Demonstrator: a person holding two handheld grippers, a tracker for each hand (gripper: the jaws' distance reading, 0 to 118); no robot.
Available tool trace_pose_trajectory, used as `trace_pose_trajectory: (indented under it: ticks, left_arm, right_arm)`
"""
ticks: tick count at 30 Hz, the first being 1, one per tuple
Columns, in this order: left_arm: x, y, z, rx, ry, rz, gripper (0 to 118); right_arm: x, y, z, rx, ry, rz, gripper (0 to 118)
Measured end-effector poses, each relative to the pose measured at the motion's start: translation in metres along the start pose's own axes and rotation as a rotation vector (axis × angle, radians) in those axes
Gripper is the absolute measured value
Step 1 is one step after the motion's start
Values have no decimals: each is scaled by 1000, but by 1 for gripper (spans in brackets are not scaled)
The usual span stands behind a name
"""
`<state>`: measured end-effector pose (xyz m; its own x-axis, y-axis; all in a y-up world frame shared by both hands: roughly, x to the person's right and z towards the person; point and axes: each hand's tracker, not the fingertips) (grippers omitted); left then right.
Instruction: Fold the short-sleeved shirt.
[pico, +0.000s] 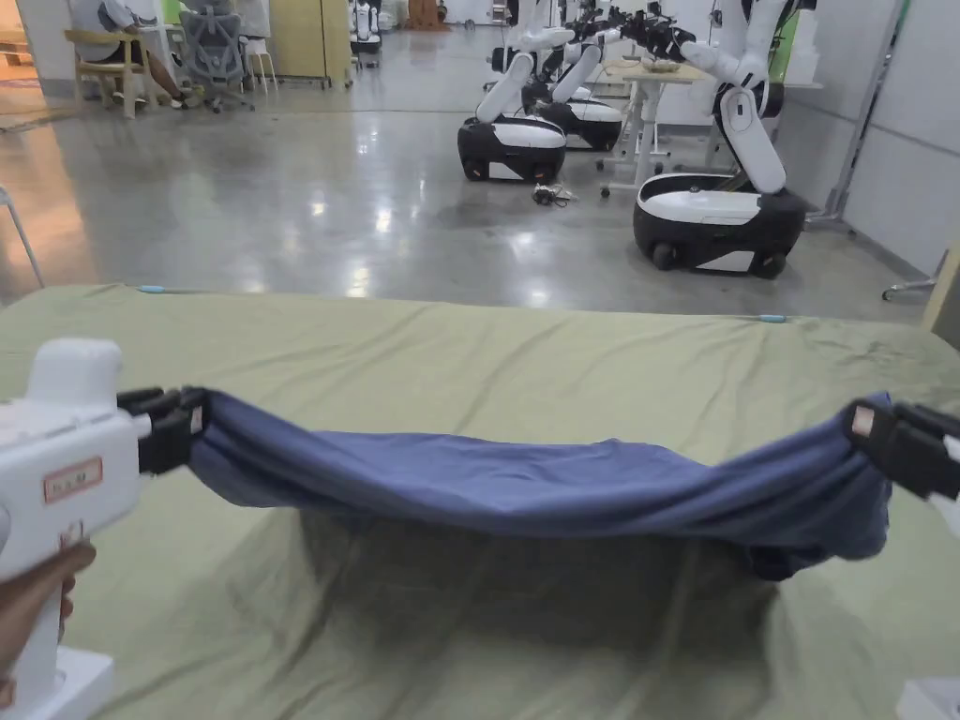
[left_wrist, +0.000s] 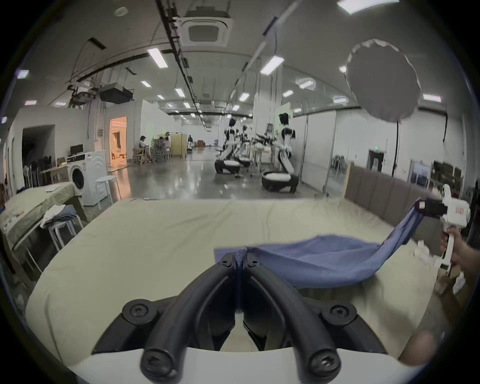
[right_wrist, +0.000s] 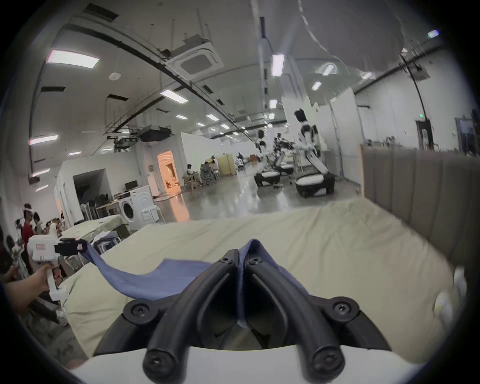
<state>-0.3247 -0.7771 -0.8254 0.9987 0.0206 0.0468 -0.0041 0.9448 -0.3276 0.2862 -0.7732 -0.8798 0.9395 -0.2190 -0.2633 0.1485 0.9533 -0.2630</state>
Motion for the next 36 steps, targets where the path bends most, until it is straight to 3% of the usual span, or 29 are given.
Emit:
trace_pose_trajectory:
  ticks: [2, 4, 9, 12, 19, 23, 28, 29, 30, 31, 32, 33, 34, 35, 36]
  left_arm:
    - [7, -29, 17, -47, -10, -32, 2]
    - [13, -59, 38, -64, -29, 2, 2]
    - [24, -130, 77, -171, -5, -5, 2]
    - [27, -164, 93, -232, -12, 10, 2]
    - [22, -214, 121, -299, 42, 100, 2]
    - [20, -220, 137, -306, 35, 98, 2]
    - [25, -224, 148, -271, 47, 82, 3]
    - [25, -225, 147, -269, 50, 85, 6]
    - [24, -225, 145, -274, 75, 83, 17]
    - [23, -224, 146, -271, 147, 80, 32]
    - [23, -221, 149, -240, 176, 99, 55]
    - [19, -216, 157, -192, 162, 142, 91]
    - [14, -206, 169, -125, 118, 205, 111]
    - [11, -196, 183, -65, 83, 248, 118]
    - [12, -180, 203, 2, 72, 279, 116]
  right_arm:
    - [11, -35, 19, -41, -15, -34, 5]
    - [15, -71, 39, -87, -59, -8, 5]
    - [19, -136, 79, -199, -44, 12, 5]
    - [13, -162, 99, -283, -46, 64, 5]
    - [16, -194, 135, -340, -133, 110, 5]
    - [20, -195, 158, -328, -128, 58, 5]
    - [10, -202, 168, -330, -104, 95, 5]
    - [9, -203, 168, -326, -111, 100, 11]
    - [9, -205, 167, -320, -125, 105, 38]
    - [9, -205, 165, -321, -145, 100, 81]
    - [9, -204, 165, -327, -178, 80, 118]
    - [10, -195, 179, -204, -152, 81, 113]
    - [16, -195, 188, -227, -175, 29, 111]
    - [14, -186, 196, -226, -188, 38, 113]
    - [10, -174, 208, -181, -203, 58, 115]
